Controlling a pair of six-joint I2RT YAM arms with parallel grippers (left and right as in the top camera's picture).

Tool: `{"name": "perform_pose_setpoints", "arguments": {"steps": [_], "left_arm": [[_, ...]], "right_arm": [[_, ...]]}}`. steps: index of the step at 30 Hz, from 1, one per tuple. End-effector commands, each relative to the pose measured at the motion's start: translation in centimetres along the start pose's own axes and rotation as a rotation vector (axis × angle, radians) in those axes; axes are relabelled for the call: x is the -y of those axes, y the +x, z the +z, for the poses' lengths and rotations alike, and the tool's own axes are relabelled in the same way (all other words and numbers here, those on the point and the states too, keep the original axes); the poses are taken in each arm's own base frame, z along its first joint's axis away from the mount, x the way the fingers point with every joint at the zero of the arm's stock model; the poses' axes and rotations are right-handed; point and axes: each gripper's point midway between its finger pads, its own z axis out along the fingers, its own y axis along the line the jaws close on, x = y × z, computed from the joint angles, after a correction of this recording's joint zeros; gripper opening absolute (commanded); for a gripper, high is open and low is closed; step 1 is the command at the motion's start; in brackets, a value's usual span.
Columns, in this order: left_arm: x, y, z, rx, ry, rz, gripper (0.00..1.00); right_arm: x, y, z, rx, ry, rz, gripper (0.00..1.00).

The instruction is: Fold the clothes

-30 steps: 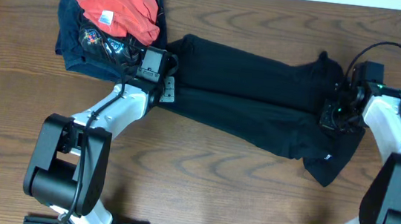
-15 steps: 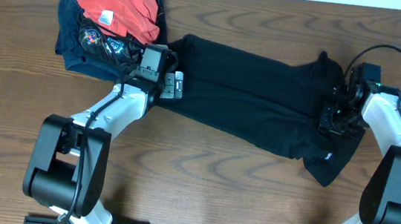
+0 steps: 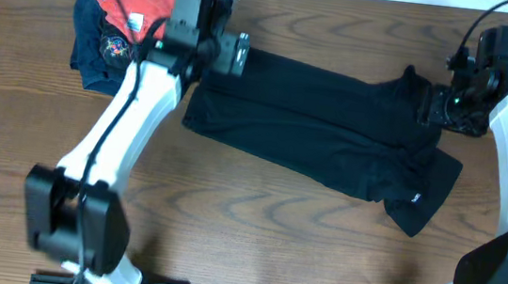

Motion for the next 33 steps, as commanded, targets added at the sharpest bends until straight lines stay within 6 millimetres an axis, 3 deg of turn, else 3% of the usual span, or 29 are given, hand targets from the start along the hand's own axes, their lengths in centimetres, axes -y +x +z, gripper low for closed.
{"name": "perform_pose_setpoints", "arguments": {"steps": [1, 6, 11, 18, 23, 33], "left_arm": [[-0.1, 2.0, 5.2, -0.098, 0.018, 0.057, 0.98], [0.0, 3.5, 10.5, -0.157, 0.027, 0.125, 0.98], [-0.2, 4.8, 13.4, -0.173, 0.029, 0.145, 0.98], [0.1, 4.1, 14.0, -0.136, 0.029, 0.149, 0.97], [0.4, 4.7, 14.0, -0.159, 0.035, 0.153, 0.60], [0.5, 5.5, 15.5, -0.154, 0.036, 0.154, 0.60]], "right_arm": [[-0.6, 0.2, -0.1, -0.007, -0.008, -0.036, 0.65], [-0.6, 0.3, -0.1, -0.011, -0.008, -0.036, 0.65], [-0.6, 0.3, -0.1, -0.010, -0.008, -0.036, 0.64], [-0.6, -0.3, -0.1, 0.010, -0.009, -0.037, 0.62], [-0.6, -0.4, -0.1, 0.015, -0.009, -0.037, 0.56], [-0.6, -0.4, -0.1, 0.015, -0.009, -0.038, 0.56]]}}
